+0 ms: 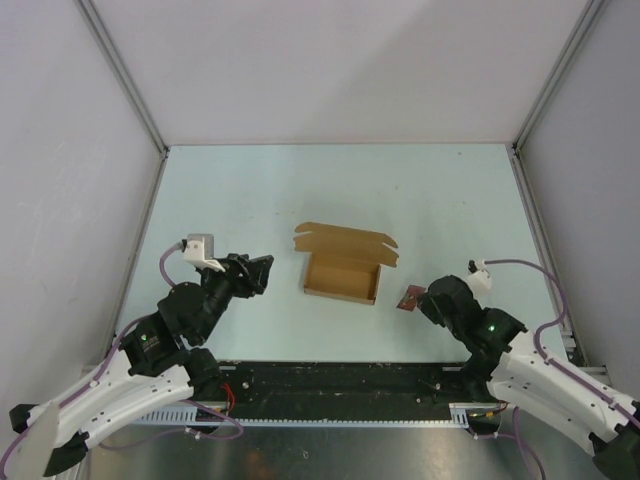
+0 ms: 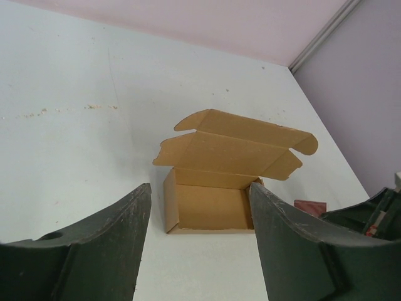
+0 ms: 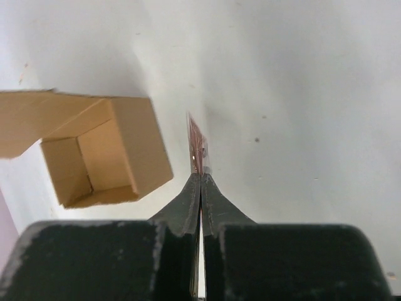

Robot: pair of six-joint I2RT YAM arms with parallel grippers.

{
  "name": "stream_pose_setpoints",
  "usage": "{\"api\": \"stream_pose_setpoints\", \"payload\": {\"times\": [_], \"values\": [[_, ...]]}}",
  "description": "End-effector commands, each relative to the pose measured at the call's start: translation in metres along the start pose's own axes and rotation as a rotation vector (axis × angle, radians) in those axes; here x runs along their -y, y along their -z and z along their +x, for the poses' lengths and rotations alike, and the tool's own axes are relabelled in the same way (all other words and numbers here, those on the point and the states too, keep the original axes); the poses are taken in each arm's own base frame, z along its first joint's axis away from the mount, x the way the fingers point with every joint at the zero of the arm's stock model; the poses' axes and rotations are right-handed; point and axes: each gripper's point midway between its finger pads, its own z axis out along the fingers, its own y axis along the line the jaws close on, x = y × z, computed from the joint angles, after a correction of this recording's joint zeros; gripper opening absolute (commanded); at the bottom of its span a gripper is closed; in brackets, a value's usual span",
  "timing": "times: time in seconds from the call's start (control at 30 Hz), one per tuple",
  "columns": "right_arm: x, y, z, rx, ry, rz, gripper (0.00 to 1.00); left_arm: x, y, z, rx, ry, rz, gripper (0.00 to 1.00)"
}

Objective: Fold the paper box

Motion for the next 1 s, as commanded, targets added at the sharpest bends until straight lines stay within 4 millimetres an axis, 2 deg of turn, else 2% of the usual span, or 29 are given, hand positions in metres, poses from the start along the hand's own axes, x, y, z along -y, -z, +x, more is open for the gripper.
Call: {"api": "stream_pose_setpoints", "payload": {"times": [0.0, 0.17, 0.27, 0.3, 0.33, 0.37, 0.63, 0.8, 0.9, 0.93, 0.97], "values": [[-0.033, 0.022, -0.016, 0.042, 0.159, -0.09, 0.0, -0.001, -0.001, -0.002, 0.014, 0.008, -0.011, 0.69], [-0.102, 0.046, 0.001, 0.029, 0.3, -0.317, 0.0, -0.002, -0.001, -0.003, 0.019, 0.007, -0.017, 0.7], [-0.13, 0.047, 0.015, 0.026, 0.369, -0.397, 0.0, -0.002, -0.001, -0.004, 0.021, 0.005, -0.015, 0.7], [-0.134, 0.042, 0.022, 0.02, 0.401, -0.397, 0.0, -0.003, -0.001, -0.003, 0.02, 0.003, -0.017, 0.7], [-0.149, 0.045, 0.023, 0.03, 0.392, -0.448, 0.0, -0.003, -0.001, -0.003, 0.02, 0.005, -0.017, 0.7], [-0.156, 0.045, 0.026, 0.032, 0.405, -0.47, 0.0, -0.003, -0.001, -0.003, 0.02, 0.003, -0.017, 0.7], [-0.195, 0.02, 0.035, 0.138, 0.515, -0.543, 0.0, -0.002, 0.0, -0.002, 0.017, 0.003, -0.01, 0.7], [-0.206, 0.007, 0.035, 0.174, 0.541, -0.536, 0.0, -0.004, 0.0, -0.003, 0.023, 0.003, -0.013, 0.7], [-0.212, -0.001, 0.04, 0.17, 0.565, -0.535, 0.08, -0.004, 0.001, -0.002, 0.023, 0.004, -0.013, 0.7], [-0.213, -0.004, 0.041, 0.168, 0.573, -0.532, 0.21, -0.004, 0.0, -0.002, 0.02, 0.002, -0.011, 0.7], [-0.216, -0.004, 0.04, 0.166, 0.57, -0.539, 0.26, -0.003, 0.0, -0.001, 0.018, 0.002, -0.011, 0.7]]}}
